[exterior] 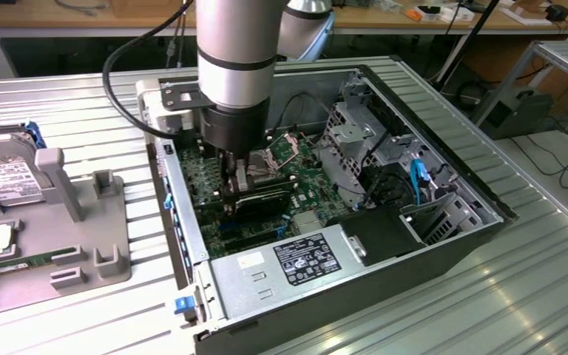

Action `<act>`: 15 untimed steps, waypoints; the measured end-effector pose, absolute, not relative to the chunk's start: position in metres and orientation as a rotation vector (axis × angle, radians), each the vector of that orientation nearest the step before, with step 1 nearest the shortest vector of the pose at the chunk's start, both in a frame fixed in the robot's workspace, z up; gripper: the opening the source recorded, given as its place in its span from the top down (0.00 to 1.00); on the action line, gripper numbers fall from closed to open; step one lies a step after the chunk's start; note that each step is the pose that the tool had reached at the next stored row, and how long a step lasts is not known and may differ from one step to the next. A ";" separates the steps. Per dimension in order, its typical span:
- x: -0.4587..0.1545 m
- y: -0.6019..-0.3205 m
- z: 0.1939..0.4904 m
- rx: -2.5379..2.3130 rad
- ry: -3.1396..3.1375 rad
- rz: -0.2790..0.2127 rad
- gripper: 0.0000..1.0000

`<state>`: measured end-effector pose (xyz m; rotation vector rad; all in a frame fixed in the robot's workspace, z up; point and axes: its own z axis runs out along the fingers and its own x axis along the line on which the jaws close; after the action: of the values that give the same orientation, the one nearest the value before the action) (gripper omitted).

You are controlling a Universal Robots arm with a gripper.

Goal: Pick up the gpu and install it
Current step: 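Press down on the gpu until it lock into place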

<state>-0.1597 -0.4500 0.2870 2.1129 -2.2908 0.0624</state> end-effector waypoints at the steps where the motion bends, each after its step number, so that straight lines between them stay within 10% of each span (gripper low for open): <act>1: -0.169 -0.450 0.287 2.112 -2.290 0.061 0.89; 15: -0.194 -0.450 0.287 2.104 -2.282 0.027 0.89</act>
<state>-0.1941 -0.4499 0.2872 2.1035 -2.2821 0.0271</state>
